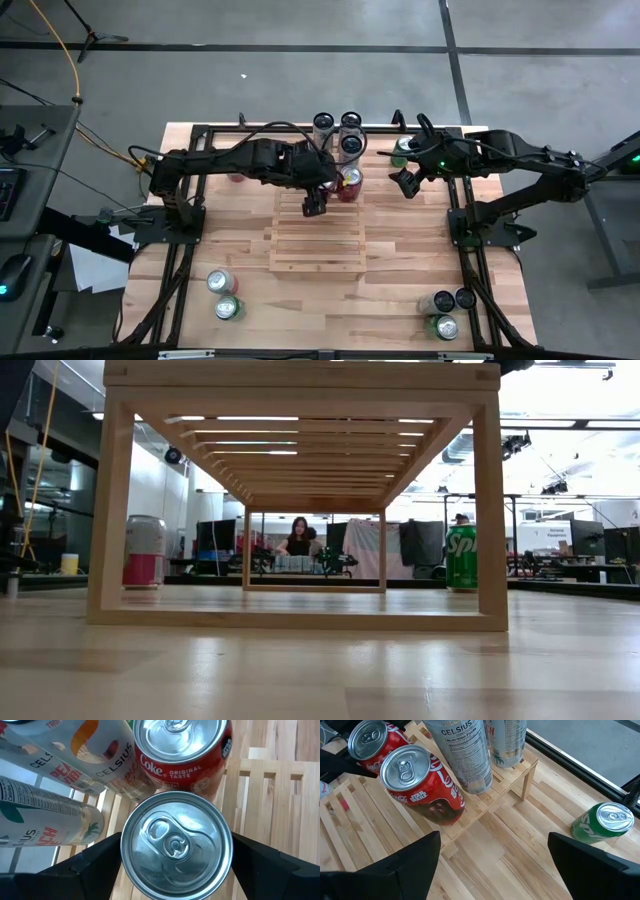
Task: Place canned beverage on shelf
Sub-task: Put the red white soda can on the shelf, then put the green white soda can on the shelf
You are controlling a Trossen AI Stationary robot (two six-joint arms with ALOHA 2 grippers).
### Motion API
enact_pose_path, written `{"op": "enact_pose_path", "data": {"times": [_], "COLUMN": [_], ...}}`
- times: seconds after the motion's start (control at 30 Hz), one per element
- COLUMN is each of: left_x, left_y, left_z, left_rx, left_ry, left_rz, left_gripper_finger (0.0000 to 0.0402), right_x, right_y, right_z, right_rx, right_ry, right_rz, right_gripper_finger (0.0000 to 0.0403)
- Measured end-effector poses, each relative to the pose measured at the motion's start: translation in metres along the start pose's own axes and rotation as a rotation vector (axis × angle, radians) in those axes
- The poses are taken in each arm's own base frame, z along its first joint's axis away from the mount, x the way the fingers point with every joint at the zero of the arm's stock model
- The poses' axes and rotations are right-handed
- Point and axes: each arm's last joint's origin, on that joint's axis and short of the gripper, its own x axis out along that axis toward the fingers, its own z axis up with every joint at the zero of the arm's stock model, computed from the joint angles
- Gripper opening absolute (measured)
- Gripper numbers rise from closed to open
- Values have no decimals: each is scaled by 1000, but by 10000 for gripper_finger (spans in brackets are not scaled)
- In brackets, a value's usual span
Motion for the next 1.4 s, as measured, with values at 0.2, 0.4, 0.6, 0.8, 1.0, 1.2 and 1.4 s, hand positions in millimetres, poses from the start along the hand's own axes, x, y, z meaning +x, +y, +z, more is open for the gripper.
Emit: {"op": "enact_pose_path", "data": {"times": [0.2,0.4,0.6,0.8,1.0,1.2,1.4], "left_x": [0,0,1,1,-14,-57,-99], "left_y": [0,-1,-2,-2,3,18,27], "left_z": [0,0,0,-1,3,4,-12], "left_rx": [1,0,2,13,4,-32,-110], "left_ry": [0,2,8,15,-13,-33,-80], "left_rz": [-1,-25,-41,-60,-62,-56,-63], "left_gripper_finger": [328,329,352,392,398,397,397], "right_x": [0,0,0,0,0,0,0], "right_y": [0,0,1,1,1,1,1], "right_z": [0,0,1,1,1,1,1], "right_rx": [0,1,4,4,4,-4,-23], "right_ry": [-1,-4,-10,-10,-10,-10,-9], "right_rz": [1,4,8,8,8,8,9], "right_gripper_finger": [353,353,353,353,353,353,353]}}
